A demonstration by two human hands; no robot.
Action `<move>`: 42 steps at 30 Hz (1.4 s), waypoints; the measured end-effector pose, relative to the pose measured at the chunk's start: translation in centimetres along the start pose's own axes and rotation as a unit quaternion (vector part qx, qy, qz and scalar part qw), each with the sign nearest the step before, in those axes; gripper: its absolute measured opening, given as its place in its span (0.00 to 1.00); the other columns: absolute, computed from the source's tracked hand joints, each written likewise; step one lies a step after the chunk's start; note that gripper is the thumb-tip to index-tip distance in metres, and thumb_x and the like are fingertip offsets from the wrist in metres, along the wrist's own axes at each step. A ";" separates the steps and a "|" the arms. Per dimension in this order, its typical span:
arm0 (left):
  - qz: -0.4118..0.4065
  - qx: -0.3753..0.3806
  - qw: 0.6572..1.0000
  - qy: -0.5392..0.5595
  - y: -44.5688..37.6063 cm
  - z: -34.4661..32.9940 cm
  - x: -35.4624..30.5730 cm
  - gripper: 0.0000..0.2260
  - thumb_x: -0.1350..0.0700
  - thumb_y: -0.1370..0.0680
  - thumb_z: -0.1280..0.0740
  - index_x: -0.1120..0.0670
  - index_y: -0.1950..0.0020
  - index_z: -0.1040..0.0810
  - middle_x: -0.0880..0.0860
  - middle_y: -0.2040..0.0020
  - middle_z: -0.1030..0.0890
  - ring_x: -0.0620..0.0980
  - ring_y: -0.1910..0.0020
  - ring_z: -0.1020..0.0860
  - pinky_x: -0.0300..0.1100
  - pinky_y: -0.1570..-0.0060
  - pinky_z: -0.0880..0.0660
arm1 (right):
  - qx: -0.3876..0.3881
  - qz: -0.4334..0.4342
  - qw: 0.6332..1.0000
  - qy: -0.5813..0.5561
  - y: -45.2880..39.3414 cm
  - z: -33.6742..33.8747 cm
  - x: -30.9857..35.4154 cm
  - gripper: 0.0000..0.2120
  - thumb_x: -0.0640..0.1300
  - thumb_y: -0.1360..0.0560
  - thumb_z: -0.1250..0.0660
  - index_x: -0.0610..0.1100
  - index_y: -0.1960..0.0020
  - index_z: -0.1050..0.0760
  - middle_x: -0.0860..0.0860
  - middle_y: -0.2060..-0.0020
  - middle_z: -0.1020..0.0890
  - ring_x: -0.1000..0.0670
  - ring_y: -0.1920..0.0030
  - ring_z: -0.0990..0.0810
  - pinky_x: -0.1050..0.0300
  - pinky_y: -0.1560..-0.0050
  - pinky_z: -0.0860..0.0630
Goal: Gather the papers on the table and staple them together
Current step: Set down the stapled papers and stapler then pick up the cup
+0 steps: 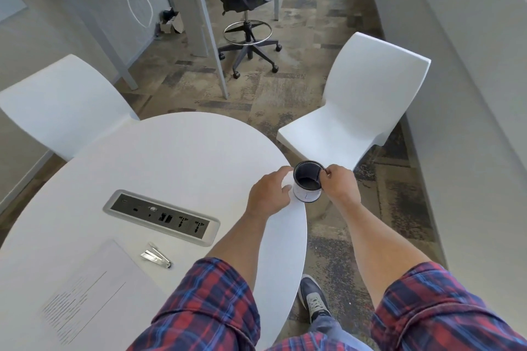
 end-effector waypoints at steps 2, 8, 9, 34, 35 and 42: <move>0.046 0.018 0.999 0.012 0.7 -0.4 1.1 0.22 0.53 0.20 0.35 0.45 0.26 0.29 0.52 0.36 0.18 0.54 0.36 0.22 0.50 0.40 0.23 | -0.020 -0.024 0.999 0.005 0.7 0.3 -1.3 0.14 0.46 0.18 0.39 0.43 0.61 0.28 0.49 0.68 0.24 0.47 0.67 0.25 0.57 0.72 0.36; 0.166 0.094 0.981 0.040 3.0 -1.8 5.1 0.25 0.53 0.19 0.38 0.48 0.21 0.34 0.50 0.24 0.28 0.52 0.26 0.30 0.49 0.30 0.30 | -0.024 -0.075 0.996 0.029 2.4 -0.2 -5.3 0.13 0.45 0.17 0.41 0.42 0.57 0.26 0.46 0.64 0.20 0.47 0.67 0.22 0.58 0.72 0.33; 0.178 0.095 0.978 0.052 3.4 -1.9 5.4 0.26 0.53 0.19 0.39 0.48 0.21 0.34 0.50 0.23 0.29 0.52 0.25 0.31 0.49 0.30 0.30 | -0.019 -0.085 0.996 0.027 2.6 -0.5 -6.0 0.12 0.45 0.17 0.41 0.42 0.56 0.26 0.46 0.63 0.19 0.46 0.66 0.22 0.58 0.70 0.31; 0.271 0.201 0.919 0.203 6.6 -7.9 4.2 0.39 0.67 0.22 0.47 0.46 0.17 0.63 0.43 0.17 0.65 0.51 0.17 0.60 0.50 0.19 0.56 | 0.078 -0.166 0.982 0.046 5.8 -8.2 -9.9 0.14 0.39 0.23 0.39 0.39 0.40 0.23 0.40 0.48 0.16 0.38 0.51 0.18 0.46 0.51 0.18; 0.268 0.205 0.918 0.209 6.4 -8.0 4.2 0.39 0.67 0.22 0.48 0.45 0.17 0.62 0.43 0.17 0.63 0.51 0.17 0.58 0.50 0.19 0.55 | 0.079 -0.167 0.982 0.043 5.7 -8.4 -9.9 0.14 0.40 0.23 0.38 0.39 0.40 0.23 0.41 0.49 0.16 0.38 0.51 0.18 0.45 0.50 0.18; 0.254 0.231 0.906 0.249 5.3 -9.0 4.2 0.43 0.68 0.29 0.48 0.41 0.17 0.52 0.36 0.18 0.55 0.40 0.18 0.52 0.47 0.20 0.44 | 0.098 -0.151 0.982 0.048 5.0 -9.5 -10.0 0.14 0.38 0.24 0.41 0.42 0.40 0.24 0.41 0.50 0.15 0.38 0.51 0.18 0.45 0.51 0.17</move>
Point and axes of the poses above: each hand's wrist, its own y-axis away from the middle knuckle, its own z-axis out of the back of the hand, x = y × z, the point moved 3 cm from there along -y, towards the middle knuckle
